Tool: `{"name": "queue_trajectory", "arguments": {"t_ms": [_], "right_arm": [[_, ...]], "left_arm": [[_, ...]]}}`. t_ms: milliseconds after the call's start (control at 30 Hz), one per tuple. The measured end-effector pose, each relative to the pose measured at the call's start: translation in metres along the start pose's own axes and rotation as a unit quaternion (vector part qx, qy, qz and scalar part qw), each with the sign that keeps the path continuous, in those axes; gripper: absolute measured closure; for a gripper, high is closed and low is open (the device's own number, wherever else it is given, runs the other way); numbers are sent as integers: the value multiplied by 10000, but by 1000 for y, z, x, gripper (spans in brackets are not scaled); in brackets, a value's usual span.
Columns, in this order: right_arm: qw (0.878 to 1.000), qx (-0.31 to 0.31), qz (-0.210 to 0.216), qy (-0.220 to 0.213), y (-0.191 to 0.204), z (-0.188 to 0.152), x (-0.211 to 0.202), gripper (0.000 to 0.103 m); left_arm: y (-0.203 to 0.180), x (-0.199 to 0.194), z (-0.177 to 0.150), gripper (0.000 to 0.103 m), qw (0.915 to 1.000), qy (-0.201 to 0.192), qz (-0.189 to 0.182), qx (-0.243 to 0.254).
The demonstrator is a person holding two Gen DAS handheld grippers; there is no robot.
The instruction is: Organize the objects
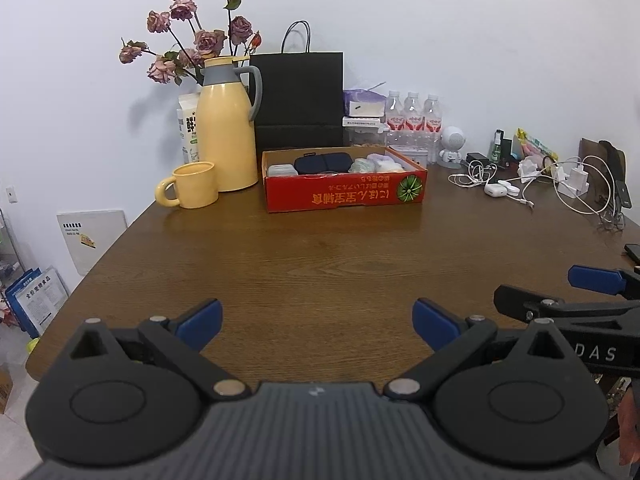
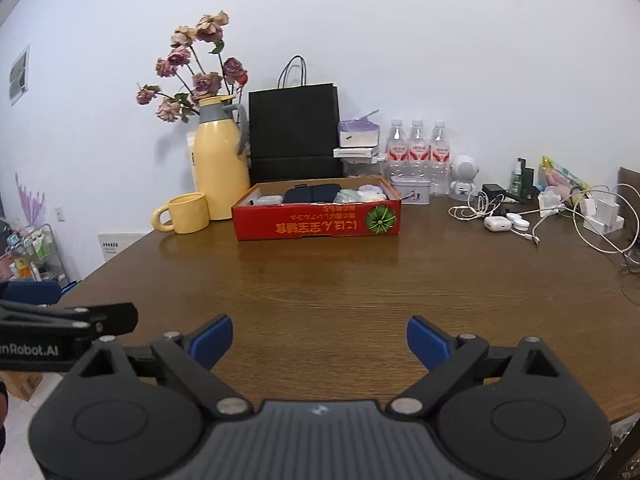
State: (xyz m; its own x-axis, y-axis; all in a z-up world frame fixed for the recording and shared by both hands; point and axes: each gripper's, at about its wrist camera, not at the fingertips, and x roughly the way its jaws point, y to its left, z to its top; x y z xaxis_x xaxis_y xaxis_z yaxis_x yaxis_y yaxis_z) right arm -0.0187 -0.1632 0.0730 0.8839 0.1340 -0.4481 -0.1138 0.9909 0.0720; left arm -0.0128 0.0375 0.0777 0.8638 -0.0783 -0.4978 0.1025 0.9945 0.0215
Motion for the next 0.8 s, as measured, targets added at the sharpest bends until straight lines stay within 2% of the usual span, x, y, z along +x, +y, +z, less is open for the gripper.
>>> {"name": "queue_trajectory", "arguments": {"t_ms": [167,233,800], "right_arm": [[10000,10,3,37,-2,-1,1,8],[10000,17,12,45,-2,-1,1,4],[9999,-12,-23,105,-2,-3,2,3]], "left_arm": [[1,1,-1,0,10000,41,-10,-7],[1,1,-1,0,10000,41,-14,-3],[0,3,-3,0,10000,75,-17,-35]]}}
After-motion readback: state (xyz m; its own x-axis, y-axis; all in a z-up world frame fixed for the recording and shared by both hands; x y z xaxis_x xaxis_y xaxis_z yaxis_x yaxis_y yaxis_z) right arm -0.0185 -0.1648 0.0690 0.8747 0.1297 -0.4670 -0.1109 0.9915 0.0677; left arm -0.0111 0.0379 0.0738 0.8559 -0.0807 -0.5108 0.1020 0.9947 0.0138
